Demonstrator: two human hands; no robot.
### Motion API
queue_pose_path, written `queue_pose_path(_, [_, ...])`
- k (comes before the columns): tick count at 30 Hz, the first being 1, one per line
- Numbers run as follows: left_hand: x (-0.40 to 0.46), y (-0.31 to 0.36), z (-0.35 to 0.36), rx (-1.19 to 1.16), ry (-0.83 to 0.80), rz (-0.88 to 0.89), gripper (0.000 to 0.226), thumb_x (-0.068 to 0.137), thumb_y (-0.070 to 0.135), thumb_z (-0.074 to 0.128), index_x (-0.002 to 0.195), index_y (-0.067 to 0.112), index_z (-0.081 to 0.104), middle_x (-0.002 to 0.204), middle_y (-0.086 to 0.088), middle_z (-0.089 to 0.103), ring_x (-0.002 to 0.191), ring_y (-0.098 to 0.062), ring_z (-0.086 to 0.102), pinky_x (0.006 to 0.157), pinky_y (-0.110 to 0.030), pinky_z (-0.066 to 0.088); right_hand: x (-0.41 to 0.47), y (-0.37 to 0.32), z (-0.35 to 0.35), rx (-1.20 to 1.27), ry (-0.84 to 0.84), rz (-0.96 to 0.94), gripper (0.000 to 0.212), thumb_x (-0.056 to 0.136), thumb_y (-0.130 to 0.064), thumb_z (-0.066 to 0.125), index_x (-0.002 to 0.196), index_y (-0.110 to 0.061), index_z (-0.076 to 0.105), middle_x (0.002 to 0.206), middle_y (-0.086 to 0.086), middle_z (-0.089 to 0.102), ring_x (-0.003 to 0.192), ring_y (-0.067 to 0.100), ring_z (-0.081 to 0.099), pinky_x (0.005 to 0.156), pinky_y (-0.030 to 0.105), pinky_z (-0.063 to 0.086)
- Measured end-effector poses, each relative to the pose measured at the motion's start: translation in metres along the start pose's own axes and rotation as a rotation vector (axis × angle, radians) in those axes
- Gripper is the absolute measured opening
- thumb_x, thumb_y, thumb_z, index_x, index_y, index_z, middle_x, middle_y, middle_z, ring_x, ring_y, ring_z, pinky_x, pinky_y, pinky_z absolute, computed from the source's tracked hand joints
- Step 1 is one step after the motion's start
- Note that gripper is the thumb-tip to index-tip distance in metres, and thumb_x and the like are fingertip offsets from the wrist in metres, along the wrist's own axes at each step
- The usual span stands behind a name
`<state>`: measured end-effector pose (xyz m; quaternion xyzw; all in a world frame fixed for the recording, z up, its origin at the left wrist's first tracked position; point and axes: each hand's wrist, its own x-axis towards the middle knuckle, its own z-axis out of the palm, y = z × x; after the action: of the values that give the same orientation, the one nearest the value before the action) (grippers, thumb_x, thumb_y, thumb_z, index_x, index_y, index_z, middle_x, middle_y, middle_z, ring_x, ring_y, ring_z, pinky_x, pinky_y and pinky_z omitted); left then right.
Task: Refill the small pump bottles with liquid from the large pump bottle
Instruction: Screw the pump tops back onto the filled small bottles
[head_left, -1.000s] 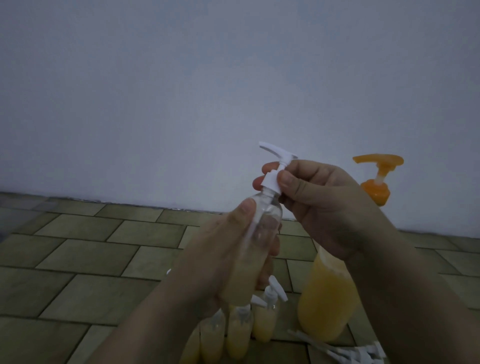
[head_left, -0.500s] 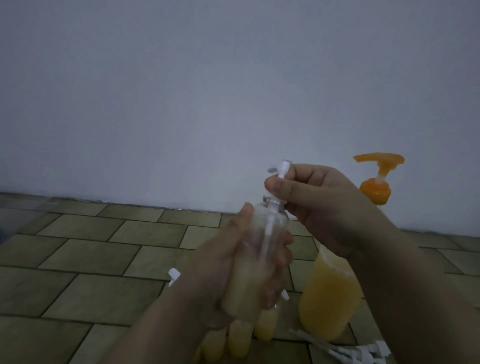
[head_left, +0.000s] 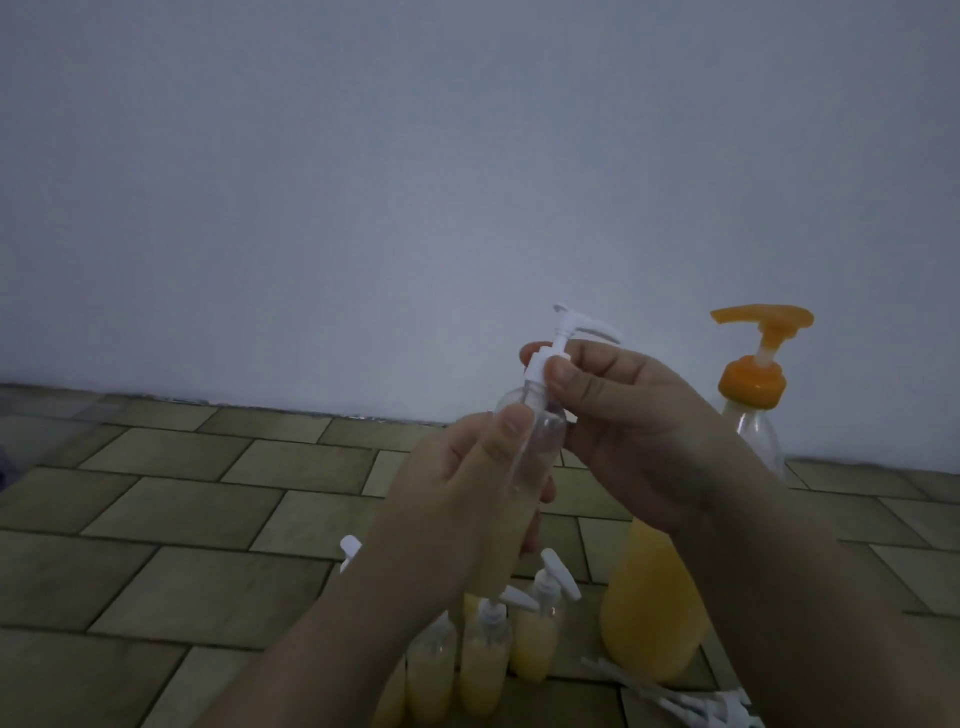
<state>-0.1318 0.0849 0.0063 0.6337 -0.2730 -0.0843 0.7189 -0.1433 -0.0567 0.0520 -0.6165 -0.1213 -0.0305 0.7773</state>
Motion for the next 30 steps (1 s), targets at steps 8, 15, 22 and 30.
queue_pose_path(8, [0.005, -0.003, -0.001, 0.120, 0.062, 0.063, 0.050, 0.072, 0.062, 0.050, 0.089, 0.017, 0.064, 0.070, -0.006, 0.065, 0.053, -0.016, 0.057, 0.049, -0.023, 0.050, 0.000, -0.001, -0.009, -0.052, 0.078, -0.036, 0.028, 0.075, -0.031, 0.069, 0.091, -0.009, 0.071, 0.098, 0.007, 0.072, 0.095, 0.020, 0.068, 0.084, 0.033, 0.054])
queue_pose_path(15, [0.004, -0.010, 0.002, 0.168, 0.131, 0.089, 0.050, 0.076, 0.064, 0.048, 0.084, 0.016, 0.062, 0.067, -0.007, 0.063, 0.051, -0.015, 0.057, 0.048, -0.024, 0.048, 0.001, -0.003, -0.003, -0.296, 0.181, -0.064, 0.034, 0.063, -0.031, 0.064, 0.086, -0.008, 0.071, 0.086, 0.003, 0.074, 0.092, 0.022, 0.066, 0.093, 0.042, 0.047])
queue_pose_path(22, [0.005, -0.002, -0.006, -0.443, -0.261, -0.217, 0.054, 0.083, 0.058, 0.041, 0.083, 0.010, 0.065, 0.069, -0.010, 0.057, 0.045, -0.017, 0.052, 0.044, -0.023, 0.044, 0.000, -0.009, -0.005, -0.179, 0.044, -0.051, 0.029, 0.068, -0.017, 0.058, 0.092, -0.004, 0.068, 0.082, 0.001, 0.073, 0.080, 0.012, 0.068, 0.077, 0.021, 0.055])
queue_pose_path(30, [0.009, -0.007, -0.020, -0.109, -0.085, -0.121, 0.056, 0.078, 0.061, 0.046, 0.094, 0.010, 0.064, 0.075, -0.012, 0.064, 0.056, -0.022, 0.058, 0.053, -0.030, 0.047, -0.004, -0.006, -0.005, -0.184, 0.040, -0.020, 0.036, 0.070, -0.021, 0.058, 0.102, -0.008, 0.068, 0.103, 0.003, 0.072, 0.099, 0.016, 0.067, 0.090, 0.026, 0.052])
